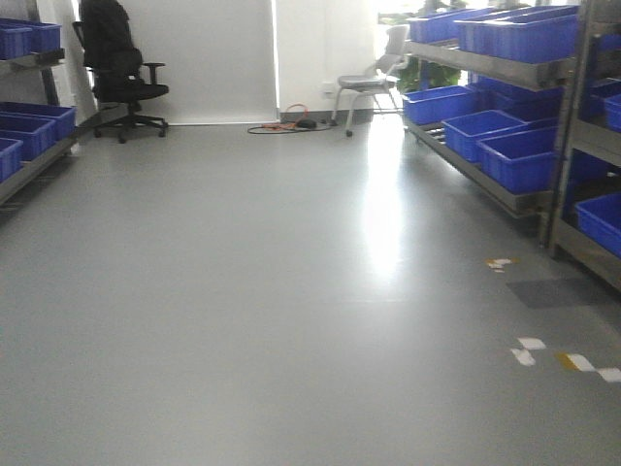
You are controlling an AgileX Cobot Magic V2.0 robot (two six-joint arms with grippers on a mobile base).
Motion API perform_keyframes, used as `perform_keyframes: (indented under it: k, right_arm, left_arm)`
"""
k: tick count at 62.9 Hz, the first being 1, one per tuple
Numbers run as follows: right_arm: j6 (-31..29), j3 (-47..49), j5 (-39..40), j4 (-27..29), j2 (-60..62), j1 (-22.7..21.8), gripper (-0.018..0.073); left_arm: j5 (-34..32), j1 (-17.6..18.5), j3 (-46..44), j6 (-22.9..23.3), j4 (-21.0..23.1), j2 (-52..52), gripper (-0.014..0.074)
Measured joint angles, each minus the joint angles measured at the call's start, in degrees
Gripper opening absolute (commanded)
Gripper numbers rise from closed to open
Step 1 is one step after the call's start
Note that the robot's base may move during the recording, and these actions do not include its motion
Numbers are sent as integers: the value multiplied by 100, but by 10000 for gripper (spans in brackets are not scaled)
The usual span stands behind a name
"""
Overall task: Pick and sort blue part to right shelf
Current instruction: 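Drive along the aisle to the shelf of open blue bins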
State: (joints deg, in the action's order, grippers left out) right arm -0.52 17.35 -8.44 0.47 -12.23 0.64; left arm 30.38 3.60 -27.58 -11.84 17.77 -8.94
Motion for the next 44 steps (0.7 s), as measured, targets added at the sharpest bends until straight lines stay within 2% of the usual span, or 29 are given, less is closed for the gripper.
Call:
perform_keyframes:
  k: [44]
  right_arm:
    - [0, 0, 0, 0, 0, 0, 414]
  left_arm:
    - [0, 0, 0, 0, 0, 0, 269]
